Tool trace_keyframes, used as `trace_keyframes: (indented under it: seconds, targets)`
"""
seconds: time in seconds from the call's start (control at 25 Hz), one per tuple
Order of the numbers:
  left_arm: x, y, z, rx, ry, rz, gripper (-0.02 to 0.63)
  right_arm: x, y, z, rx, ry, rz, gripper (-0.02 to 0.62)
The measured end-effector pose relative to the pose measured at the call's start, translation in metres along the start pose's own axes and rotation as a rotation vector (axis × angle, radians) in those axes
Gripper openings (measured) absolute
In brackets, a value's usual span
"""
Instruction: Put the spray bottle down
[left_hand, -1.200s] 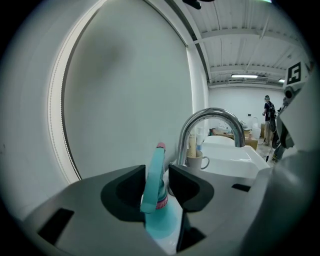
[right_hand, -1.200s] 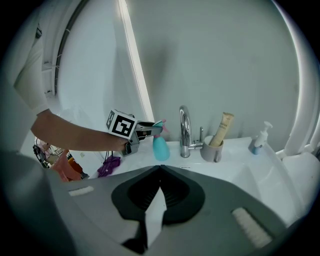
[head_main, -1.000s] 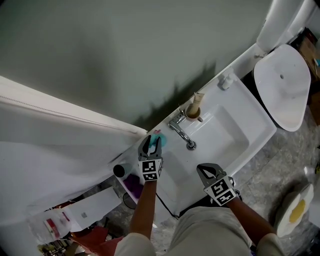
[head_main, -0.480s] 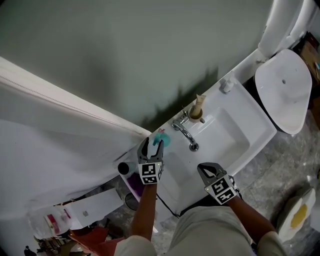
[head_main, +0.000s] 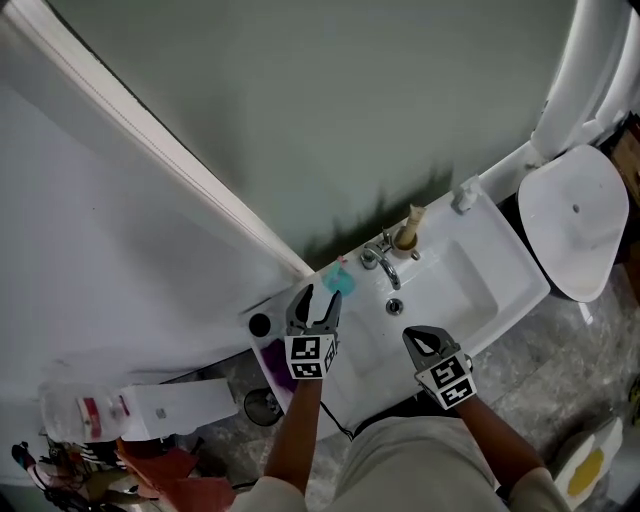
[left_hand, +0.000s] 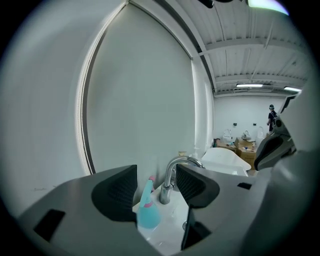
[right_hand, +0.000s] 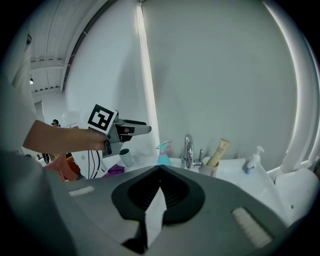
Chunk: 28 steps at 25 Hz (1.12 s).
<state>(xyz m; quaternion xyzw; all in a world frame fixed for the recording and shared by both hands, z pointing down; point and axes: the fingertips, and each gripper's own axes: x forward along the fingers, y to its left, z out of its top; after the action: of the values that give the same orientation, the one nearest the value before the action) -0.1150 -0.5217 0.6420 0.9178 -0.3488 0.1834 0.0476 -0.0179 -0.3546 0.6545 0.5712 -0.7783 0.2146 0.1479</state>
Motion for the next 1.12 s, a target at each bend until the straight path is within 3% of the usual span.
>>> trace_keyframes:
  seconds: [0.44, 0.88, 1.12]
  targets:
    - [-0.075, -0.036, 0.018, -0.036, -0.019, 0.078, 0.158, -0.050, -0.015, 0.031, -0.050, -0.072, 0.002, 0.011]
    - [-0.142, -0.091, 0.029, -0.095, -0.021, 0.265, 0.069, -0.091, -0.018, 0.034, -0.139, -0.096, 0.171, 0.011]
    - [-0.173, -0.140, 0.033, -0.134, -0.020, 0.333, 0.054, -0.126, -0.030, 0.028, -0.142, -0.123, 0.216, 0.011]
